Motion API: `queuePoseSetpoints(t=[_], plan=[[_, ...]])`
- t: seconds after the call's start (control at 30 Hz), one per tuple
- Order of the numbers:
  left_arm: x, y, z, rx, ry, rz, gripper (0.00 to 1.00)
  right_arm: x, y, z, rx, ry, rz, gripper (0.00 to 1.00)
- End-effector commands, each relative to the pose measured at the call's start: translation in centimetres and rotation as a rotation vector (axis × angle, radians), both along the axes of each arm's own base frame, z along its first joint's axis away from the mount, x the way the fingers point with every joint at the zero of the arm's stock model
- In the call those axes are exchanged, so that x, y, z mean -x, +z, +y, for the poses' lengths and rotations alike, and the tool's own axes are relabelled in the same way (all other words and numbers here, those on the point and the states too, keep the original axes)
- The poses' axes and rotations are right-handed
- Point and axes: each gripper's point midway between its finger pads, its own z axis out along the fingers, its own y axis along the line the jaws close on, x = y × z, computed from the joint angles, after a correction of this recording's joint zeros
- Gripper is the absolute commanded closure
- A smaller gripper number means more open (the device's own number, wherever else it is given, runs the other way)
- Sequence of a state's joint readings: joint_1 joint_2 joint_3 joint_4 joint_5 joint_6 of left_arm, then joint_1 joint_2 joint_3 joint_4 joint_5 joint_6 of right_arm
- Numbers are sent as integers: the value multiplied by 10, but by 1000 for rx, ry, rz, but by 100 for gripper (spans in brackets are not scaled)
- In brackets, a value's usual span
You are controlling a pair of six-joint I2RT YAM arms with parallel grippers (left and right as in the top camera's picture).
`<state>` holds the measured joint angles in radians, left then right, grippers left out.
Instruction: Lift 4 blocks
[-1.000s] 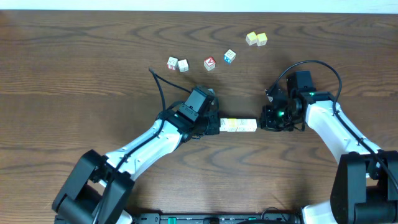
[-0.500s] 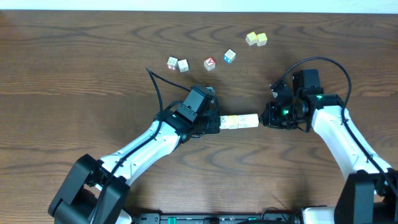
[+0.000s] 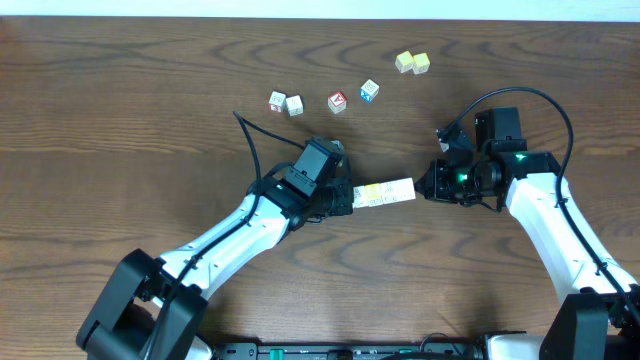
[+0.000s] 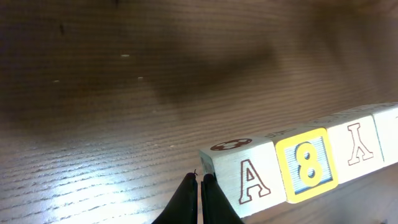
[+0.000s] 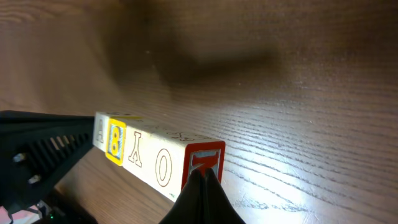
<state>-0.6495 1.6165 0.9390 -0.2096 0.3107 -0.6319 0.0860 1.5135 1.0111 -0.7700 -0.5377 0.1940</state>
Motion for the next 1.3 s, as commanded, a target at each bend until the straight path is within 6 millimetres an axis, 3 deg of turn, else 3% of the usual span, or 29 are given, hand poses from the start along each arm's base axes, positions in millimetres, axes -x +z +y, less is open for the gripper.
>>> queuePoseSetpoints(t=[0.0, 1.27], plan=[[16, 49, -37, 181, -131, -37, 93, 13, 22, 36, -186, 79, 25, 99], [17, 59, -36, 201, -124, -53, 93, 13, 24, 38, -202, 81, 27, 99]])
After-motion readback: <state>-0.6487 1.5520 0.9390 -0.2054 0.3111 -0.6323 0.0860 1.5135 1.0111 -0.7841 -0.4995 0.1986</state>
